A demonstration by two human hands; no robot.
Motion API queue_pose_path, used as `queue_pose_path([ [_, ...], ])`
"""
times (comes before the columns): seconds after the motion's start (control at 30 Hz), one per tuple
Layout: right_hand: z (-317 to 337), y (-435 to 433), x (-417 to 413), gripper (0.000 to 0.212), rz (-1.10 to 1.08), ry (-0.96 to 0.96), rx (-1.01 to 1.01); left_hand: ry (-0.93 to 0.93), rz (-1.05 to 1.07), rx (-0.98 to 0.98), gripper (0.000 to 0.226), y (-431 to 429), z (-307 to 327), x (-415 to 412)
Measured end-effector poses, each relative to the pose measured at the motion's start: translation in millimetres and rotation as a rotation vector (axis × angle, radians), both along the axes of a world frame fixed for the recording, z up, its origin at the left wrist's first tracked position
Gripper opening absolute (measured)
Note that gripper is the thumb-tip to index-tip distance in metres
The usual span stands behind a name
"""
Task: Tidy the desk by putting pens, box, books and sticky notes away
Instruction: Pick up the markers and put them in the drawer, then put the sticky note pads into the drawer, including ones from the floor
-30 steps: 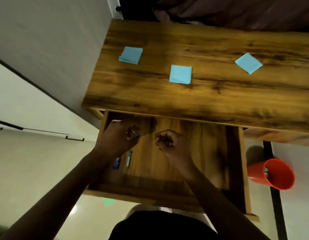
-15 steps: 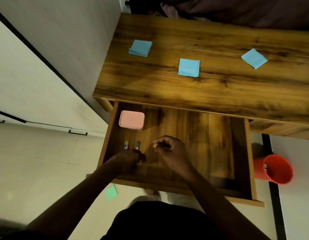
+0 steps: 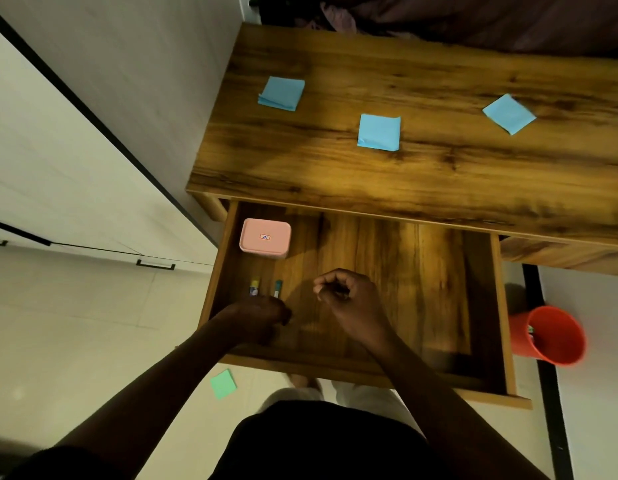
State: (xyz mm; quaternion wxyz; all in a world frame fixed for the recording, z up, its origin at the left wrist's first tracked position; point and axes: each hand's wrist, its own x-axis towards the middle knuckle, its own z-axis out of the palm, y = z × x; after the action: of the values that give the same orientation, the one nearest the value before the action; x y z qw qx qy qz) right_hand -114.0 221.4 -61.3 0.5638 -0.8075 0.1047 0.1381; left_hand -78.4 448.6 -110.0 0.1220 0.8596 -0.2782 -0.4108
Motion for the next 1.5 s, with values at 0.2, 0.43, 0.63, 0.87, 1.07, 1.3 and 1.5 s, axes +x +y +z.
queue_pose_path([
  [0.2,-0.9,-1.8,1.0,0.010,-0.008,0.019,0.004,-0.236,0.399,-0.288,0.022,0.6,38.9,8.3],
  [0.43,7.9,-2.8,14.2,0.009,-0.008,-0.014,-0.005,-0.257,0.733,-0.491,0.020,-11.4,64.8,19.5],
  [0.63,13.9,-19.2,34.3,0.010,-0.074,-0.065,-0.027,-0.321,0.715,-0.559,0.013,-29.6,76.6,35.3],
  [0.87,40.3,-58.3,93.6,0.013,-0.169,-0.188,-0.116,-0.384,0.646,-0.678,0.009,-52.1,89.3,92.6],
  [1.07,44.3,-88.9,193.0,0.041,-0.219,-0.188,-0.351,-0.381,0.679,-0.681,0.009,-80.7,96.1,142.1],
  [1.3,22.4,-112.9,297.6,0.066,-0.090,-0.137,-0.585,-0.368,0.650,-0.640,0.013,-102.1,91.4,170.9],
  [1.5,7.8,-138.0,344.5,0.095,0.231,-0.025,-0.804,-0.421,0.690,-0.616,0.011,-95.9,84.1,198.4],
])
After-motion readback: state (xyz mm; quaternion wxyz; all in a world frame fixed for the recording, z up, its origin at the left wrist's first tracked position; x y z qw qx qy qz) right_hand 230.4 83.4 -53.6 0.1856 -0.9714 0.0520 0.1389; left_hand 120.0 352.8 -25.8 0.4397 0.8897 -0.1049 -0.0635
